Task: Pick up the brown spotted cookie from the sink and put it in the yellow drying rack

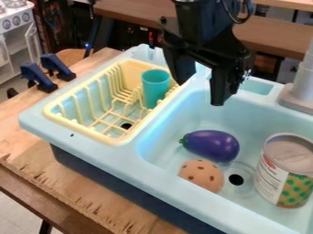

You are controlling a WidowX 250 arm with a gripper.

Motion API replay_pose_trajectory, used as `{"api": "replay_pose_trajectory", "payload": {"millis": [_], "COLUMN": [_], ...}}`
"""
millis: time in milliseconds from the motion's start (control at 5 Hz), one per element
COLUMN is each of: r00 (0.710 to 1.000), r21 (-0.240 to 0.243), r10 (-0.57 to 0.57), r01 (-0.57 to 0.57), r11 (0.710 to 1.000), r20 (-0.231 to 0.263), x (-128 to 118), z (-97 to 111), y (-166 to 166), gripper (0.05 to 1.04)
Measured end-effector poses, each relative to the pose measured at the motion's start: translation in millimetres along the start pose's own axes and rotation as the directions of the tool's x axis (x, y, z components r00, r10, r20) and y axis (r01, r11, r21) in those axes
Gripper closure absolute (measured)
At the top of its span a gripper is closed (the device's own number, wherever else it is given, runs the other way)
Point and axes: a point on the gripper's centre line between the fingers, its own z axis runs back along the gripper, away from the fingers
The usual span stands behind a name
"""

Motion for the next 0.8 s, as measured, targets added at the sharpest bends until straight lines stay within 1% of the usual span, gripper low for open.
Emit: {"api": "replay_pose_trajectory", "payload": {"millis": [200,400,600,800], "r00": [1.0,1.0,0.998,0.997], "r21": [-0.002,-0.02,-0.049,-0.061], "r10": [0.001,0.014,0.064,0.075], "r01": [-0.001,-0.014,-0.064,-0.074], "r11": [1.0,1.0,0.997,0.995], "r20": [-0.025,-0.011,0.014,0.011], "x": [-4.9,-17.6,-27.8,-31.5], "z": [-7.7,-31.7,-47.4,-52.5], "y": [-1.0,-6.9,-9.0,-10.9], "gripper": [0.081,0.081,0.081,0.081]}}
